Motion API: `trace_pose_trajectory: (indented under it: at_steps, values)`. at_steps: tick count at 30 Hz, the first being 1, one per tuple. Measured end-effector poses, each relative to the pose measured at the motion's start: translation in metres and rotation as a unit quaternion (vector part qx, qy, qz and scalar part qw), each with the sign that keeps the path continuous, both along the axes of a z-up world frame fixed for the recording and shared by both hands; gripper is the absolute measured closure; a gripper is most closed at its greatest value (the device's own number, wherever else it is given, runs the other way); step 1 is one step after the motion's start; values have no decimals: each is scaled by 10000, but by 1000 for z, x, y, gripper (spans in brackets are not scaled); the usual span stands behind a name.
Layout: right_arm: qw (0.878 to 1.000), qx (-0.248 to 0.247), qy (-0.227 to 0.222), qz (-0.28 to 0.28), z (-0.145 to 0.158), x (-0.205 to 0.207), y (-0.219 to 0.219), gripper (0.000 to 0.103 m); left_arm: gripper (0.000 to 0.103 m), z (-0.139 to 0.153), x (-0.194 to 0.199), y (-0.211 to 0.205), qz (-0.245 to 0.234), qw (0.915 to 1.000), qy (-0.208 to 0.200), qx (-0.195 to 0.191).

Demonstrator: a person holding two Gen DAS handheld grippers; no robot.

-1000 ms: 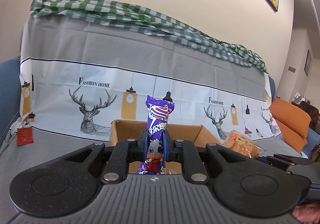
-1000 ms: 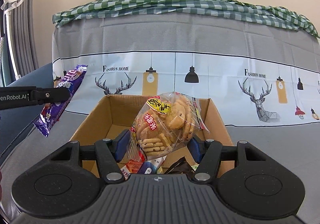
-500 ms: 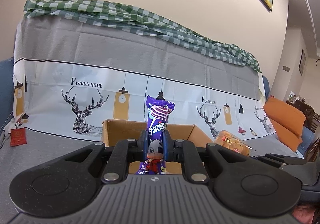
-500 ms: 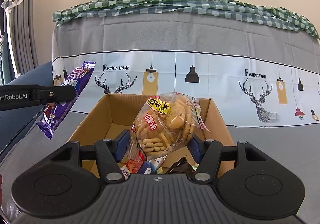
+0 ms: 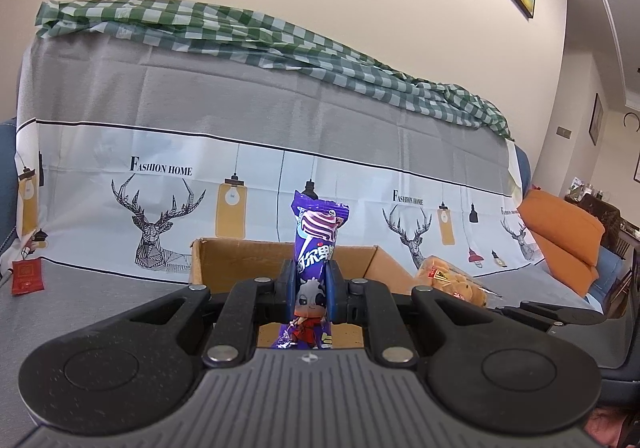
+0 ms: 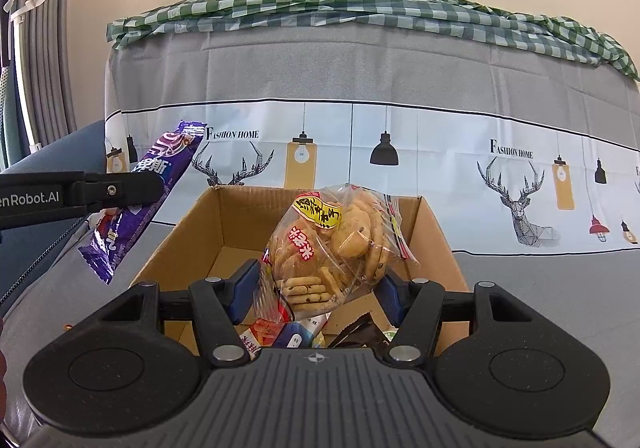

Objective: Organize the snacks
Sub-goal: 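Hold purple candy bar and cookie bag above the box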

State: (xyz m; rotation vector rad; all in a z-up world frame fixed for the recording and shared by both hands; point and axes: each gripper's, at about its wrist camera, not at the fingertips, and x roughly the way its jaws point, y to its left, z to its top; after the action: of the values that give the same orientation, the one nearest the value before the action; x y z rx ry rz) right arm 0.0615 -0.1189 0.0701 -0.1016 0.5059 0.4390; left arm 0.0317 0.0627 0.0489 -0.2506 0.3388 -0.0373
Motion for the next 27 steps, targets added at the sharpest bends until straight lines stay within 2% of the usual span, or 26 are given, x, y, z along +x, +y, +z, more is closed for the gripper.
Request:
trace_pose_trajectory:
  at_steps: [27]
  values:
    - [10000, -26, -42, 13, -2, -1, -2, 40, 87, 1, 0, -3, 4, 10000, -14, -3]
